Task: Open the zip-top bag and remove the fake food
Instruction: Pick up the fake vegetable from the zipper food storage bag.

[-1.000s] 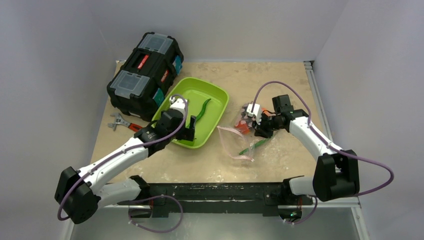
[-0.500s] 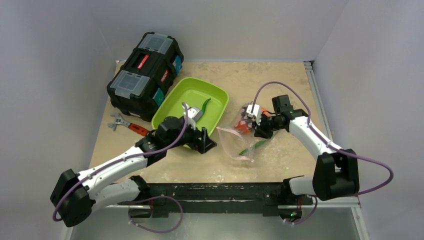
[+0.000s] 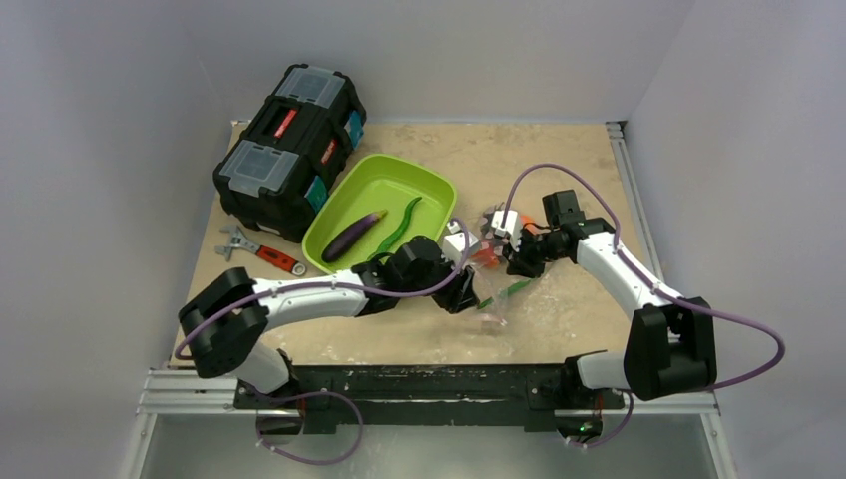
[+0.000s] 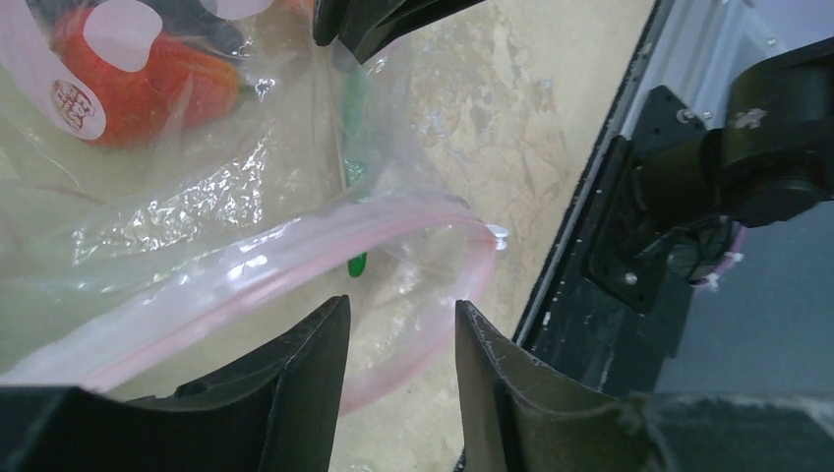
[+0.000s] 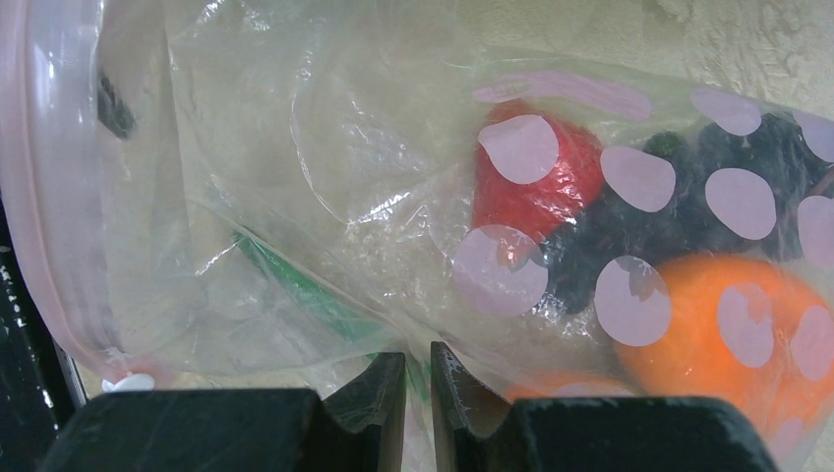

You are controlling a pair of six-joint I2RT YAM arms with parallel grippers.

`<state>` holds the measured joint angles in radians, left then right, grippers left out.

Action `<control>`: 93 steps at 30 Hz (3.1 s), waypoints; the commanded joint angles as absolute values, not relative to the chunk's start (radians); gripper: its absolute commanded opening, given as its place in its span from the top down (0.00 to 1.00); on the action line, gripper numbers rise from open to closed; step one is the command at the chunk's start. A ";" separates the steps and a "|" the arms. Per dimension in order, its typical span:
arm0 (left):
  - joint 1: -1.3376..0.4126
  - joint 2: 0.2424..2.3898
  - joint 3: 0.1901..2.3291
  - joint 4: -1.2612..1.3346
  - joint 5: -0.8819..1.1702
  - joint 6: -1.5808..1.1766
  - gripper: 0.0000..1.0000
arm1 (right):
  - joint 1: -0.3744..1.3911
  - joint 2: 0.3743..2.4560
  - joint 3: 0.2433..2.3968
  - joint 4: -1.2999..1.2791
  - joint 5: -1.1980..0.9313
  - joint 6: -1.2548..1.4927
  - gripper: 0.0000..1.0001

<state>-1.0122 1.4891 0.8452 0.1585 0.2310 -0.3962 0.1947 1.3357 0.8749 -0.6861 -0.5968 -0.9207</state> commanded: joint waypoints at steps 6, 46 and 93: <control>-1.052 1.661 0.931 0.271 0.074 -0.300 0.69 | 0.187 1.337 0.893 -0.699 -0.633 -0.943 0.86; -1.079 1.895 1.047 0.221 -0.055 -0.198 1.00 | 0.189 1.414 0.896 -0.727 -0.610 -0.959 0.85; -1.083 1.061 0.988 -0.839 -0.233 0.149 1.00 | 0.185 1.388 0.880 -0.649 -0.538 -0.900 0.86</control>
<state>-1.0801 1.1469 1.0019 -0.7876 -0.1238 0.0917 0.1875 1.4170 0.8749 -0.6643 -0.5396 -0.9051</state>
